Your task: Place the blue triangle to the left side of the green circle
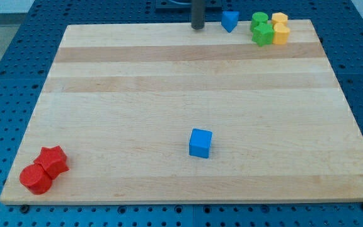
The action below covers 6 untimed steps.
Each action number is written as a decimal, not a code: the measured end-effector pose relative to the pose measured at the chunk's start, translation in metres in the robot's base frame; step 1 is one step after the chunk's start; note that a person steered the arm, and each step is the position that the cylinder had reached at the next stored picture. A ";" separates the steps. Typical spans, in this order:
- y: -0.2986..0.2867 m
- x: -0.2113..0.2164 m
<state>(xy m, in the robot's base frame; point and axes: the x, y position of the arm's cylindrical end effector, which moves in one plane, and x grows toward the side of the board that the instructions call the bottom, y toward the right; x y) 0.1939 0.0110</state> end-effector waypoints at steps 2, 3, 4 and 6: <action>0.041 -0.002; 0.063 -0.002; 0.068 0.003; 0.096 0.023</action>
